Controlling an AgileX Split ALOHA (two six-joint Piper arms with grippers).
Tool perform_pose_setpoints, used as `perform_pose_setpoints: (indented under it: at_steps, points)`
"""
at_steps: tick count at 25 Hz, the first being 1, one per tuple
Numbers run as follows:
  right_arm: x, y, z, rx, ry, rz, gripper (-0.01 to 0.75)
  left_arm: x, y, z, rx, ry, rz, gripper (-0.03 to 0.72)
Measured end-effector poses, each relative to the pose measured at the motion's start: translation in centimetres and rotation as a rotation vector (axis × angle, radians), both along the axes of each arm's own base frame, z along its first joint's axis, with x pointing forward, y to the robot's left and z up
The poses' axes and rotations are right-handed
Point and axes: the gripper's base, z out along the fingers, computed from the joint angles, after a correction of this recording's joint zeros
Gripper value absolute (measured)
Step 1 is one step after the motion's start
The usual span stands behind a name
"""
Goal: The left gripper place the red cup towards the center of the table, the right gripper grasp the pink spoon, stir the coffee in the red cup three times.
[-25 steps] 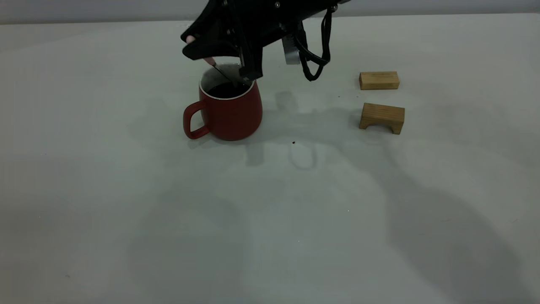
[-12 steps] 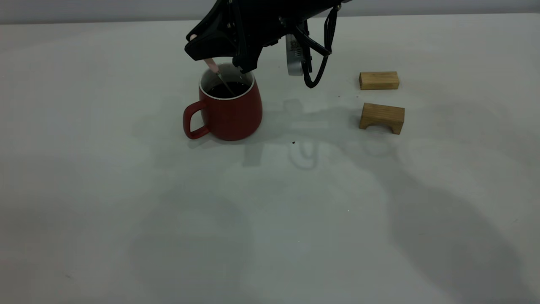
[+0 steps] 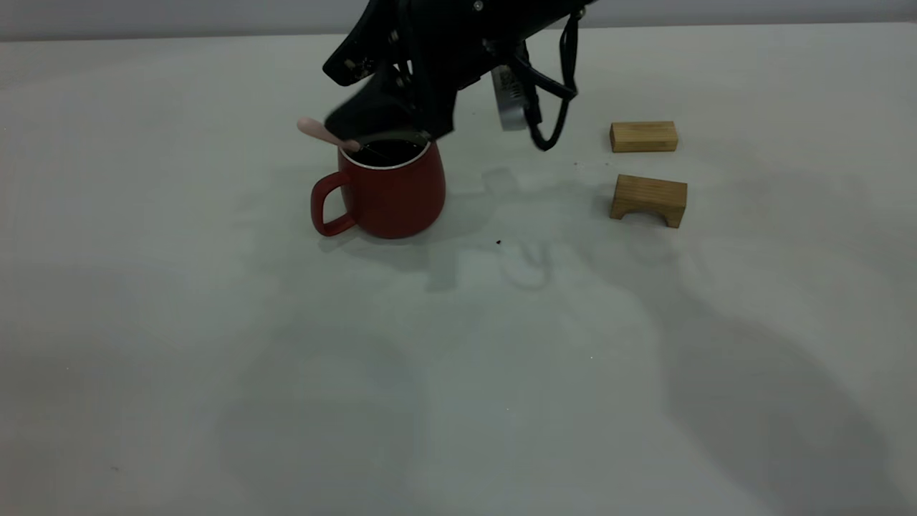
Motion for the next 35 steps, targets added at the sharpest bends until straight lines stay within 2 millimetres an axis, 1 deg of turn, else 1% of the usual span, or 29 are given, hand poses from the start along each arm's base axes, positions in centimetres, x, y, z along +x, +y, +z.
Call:
perform_pose_setpoints:
  at_steps: [1,3,4,6,9,11,15,16,20,23,25,27,31,32,35]
  points:
    - [-0.1,-0.1,1.0,-0.029,-0.046,0.040,0.642,0.0,0.0,0.0,0.000,0.000,0.000,0.243]
    - [-0.3,-0.5,4.0,-0.087,-0.159,0.120,0.646,0.0,0.0,0.0,0.000,0.000,0.000,0.243]
    - [-0.5,-0.8,6.1,-0.121,-0.230,0.165,0.640,0.0,0.0,0.0,0.000,0.000,0.000,0.243]
    - [-1.2,-1.8,10.6,-0.203,-0.379,0.255,0.611,0.0,0.0,0.0,0.000,0.000,0.000,0.243]
    - [-2.7,-3.7,15.6,-0.374,-0.559,0.411,0.538,0.0,0.0,0.0,0.000,0.000,0.000,0.243]
    - [-3.6,-4.9,17.9,-0.472,-0.622,0.478,0.491,0.0,0.0,0.0,0.000,0.000,0.000,0.243]
    - [-5.6,-6.6,22.3,-0.541,-0.711,0.529,0.397,0.0,0.0,0.0,0.000,0.000,0.000,0.243]
    - [-6.3,-7.0,23.4,-0.553,-0.755,0.580,0.374,0.0,0.0,0.0,0.000,0.000,0.000,0.243]
    - [-9.4,-9.1,27.0,-0.647,-0.942,0.885,0.287,0.0,0.0,0.0,0.000,0.000,0.000,0.243]
    - [-11.2,-10.6,28.6,-0.728,-1.100,1.057,0.234,0.0,0.0,0.0,0.000,0.000,0.000,0.243]
    - [-12.7,-11.7,28.9,-0.770,-1.162,1.160,0.215,0.0,0.0,0.0,0.000,0.000,0.000,0.243]
    - [-14.7,-12.9,28.8,-0.790,-1.186,1.234,0.209,0.0,0.0,0.0,0.000,0.000,0.000,0.243]
    - [-19.2,-15.5,26.6,-0.813,-1.138,1.348,0.208,0.0,0.0,0.0,0.000,0.000,0.000,0.243]
    - [-20.2,-16.2,25.7,-0.820,-1.113,1.373,0.208,0.0,0.0,0.0,0.000,0.000,0.000,0.243]
    - [-23.8,-18.3,24.3,-0.851,-1.088,1.409,0.208,0.0,0.0,0.0,0.000,0.000,0.000,0.243]
